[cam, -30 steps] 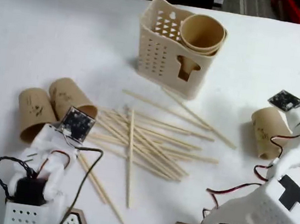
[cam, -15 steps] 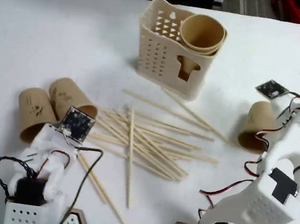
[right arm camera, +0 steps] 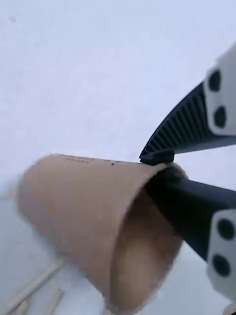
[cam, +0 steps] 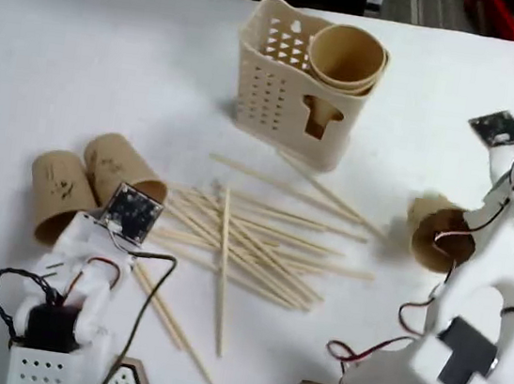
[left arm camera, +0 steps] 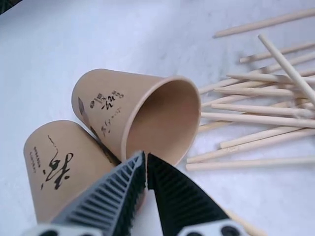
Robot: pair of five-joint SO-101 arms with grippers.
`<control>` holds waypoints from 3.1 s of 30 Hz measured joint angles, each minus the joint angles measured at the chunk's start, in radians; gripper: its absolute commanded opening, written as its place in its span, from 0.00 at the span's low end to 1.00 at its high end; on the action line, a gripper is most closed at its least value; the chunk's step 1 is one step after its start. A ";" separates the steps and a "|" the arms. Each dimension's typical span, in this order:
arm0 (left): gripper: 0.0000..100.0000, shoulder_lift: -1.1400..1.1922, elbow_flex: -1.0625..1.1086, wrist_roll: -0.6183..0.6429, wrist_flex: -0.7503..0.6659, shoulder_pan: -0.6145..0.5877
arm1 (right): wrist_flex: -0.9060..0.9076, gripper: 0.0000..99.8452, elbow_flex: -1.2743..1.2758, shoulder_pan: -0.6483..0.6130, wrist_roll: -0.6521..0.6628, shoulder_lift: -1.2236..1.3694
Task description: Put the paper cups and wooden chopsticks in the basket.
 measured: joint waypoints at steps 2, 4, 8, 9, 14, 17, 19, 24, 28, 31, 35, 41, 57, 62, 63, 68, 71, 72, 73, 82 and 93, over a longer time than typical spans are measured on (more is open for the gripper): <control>0.03 0.000 0.000 0.000 0.000 0.000 | 0.020 0.02 0.000 0.000 -0.023 -0.060; 0.03 0.000 0.000 0.000 0.000 0.000 | 0.037 0.02 0.000 -0.008 -0.035 -0.112; 0.03 0.000 0.000 0.000 0.000 0.000 | 0.071 0.02 0.000 -0.034 -0.057 -0.203; 0.03 0.000 0.000 0.000 0.000 0.000 | 0.074 0.02 0.000 -0.044 -0.069 -0.226; 0.03 0.000 0.000 0.000 0.000 0.000 | 0.075 0.02 0.000 -0.114 -0.155 -0.354; 0.03 0.000 0.000 0.000 0.000 0.000 | 0.052 0.02 0.000 -0.172 -0.232 -0.439; 0.03 0.000 0.000 0.000 0.000 0.000 | 0.015 0.02 0.000 -0.204 -0.288 -0.496; 0.03 0.000 0.000 0.000 0.000 0.000 | -0.100 0.02 0.000 -0.279 -0.434 -0.632; 0.03 0.000 0.000 0.000 0.000 0.000 | -0.219 0.02 0.000 -0.348 -0.542 -0.709; 0.03 0.000 0.000 0.000 0.000 0.000 | -0.313 0.02 0.000 -0.414 -0.611 -0.732; 0.03 0.000 0.000 0.000 0.000 0.000 | -0.423 0.02 0.000 -0.503 -0.687 -0.735; 0.03 0.000 0.000 0.000 0.000 0.000 | -0.525 0.02 0.000 -0.609 -0.750 -0.703; 0.03 0.000 0.000 0.000 0.000 0.000 | -0.548 0.04 0.000 -0.646 -0.818 -0.410; 0.03 0.000 0.000 0.000 0.000 0.000 | -0.535 0.23 0.000 -0.643 -0.819 -0.374; 0.03 0.000 0.000 0.000 0.000 0.000 | -0.535 0.25 0.000 -0.644 -0.819 -0.371; 0.03 0.000 0.000 0.000 0.000 0.000 | -0.531 0.19 0.000 -0.644 -0.819 -0.371; 0.03 0.000 0.000 0.000 0.000 0.000 | -0.531 0.12 -0.009 -0.643 -0.819 -0.371; 0.03 0.000 0.000 0.000 0.000 0.000 | -0.531 0.09 -0.020 -0.643 -0.819 -0.371; 0.03 0.000 0.000 0.000 0.000 0.000 | -0.531 0.06 -0.031 -0.643 -0.819 -0.371; 0.03 0.000 0.000 0.000 0.000 0.000 | -0.697 0.03 -0.057 -0.644 -0.819 -0.275; 0.03 0.000 0.000 0.000 0.000 0.000 | -0.864 0.03 -0.064 -0.624 -0.819 -0.100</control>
